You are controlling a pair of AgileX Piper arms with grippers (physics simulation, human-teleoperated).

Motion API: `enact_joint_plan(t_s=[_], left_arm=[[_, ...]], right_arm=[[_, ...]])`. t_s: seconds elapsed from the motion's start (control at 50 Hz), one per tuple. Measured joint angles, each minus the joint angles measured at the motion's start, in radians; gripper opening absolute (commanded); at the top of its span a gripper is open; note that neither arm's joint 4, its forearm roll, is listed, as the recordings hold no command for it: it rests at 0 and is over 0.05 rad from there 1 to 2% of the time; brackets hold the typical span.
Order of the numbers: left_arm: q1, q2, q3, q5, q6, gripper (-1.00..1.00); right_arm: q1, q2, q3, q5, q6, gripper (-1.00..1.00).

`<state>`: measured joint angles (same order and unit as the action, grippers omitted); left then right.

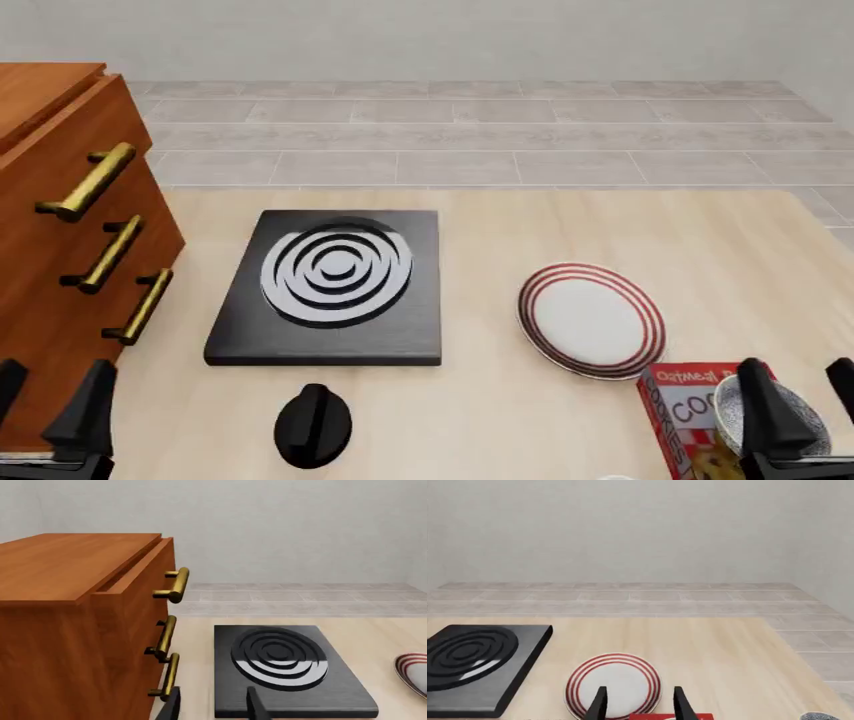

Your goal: Pick the akita bowl on the cookies box and place it on the plate.

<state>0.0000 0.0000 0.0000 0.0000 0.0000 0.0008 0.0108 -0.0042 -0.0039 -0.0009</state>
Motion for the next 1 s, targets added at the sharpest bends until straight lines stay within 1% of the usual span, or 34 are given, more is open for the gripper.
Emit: enact_joint_plan(t_s=[0.46, 0.58, 0.68, 0.78, 0.9, 1.0], left_arm=[[0.000, 0.000, 0.000, 0.000, 0.000, 1.00], [0.000, 0.000, 0.000, 0.000, 0.000, 1.00], [0.000, 0.000, 0.000, 0.000, 0.000, 1.00], [0.000, 0.000, 0.000, 0.000, 0.000, 1.00], [0.000, 0.000, 0.000, 0.000, 0.000, 1.00], [0.000, 0.000, 0.000, 0.000, 0.000, 1.00]], right_arm=[[0.012, 0.006, -0.003, 0.007, -0.008, 1.00], [0.001, 0.024, -0.030, 0.015, -0.006, 1.00], [0.000, 0.055, -0.090, 0.049, 0.004, 1.00], [0.001, 0.091, -0.182, 0.108, 0.011, 1.00], [-0.024, 0.141, -0.305, 0.200, -0.028, 1.00], [-0.098, 0.220, -0.392, 0.278, -0.071, 1.00]])
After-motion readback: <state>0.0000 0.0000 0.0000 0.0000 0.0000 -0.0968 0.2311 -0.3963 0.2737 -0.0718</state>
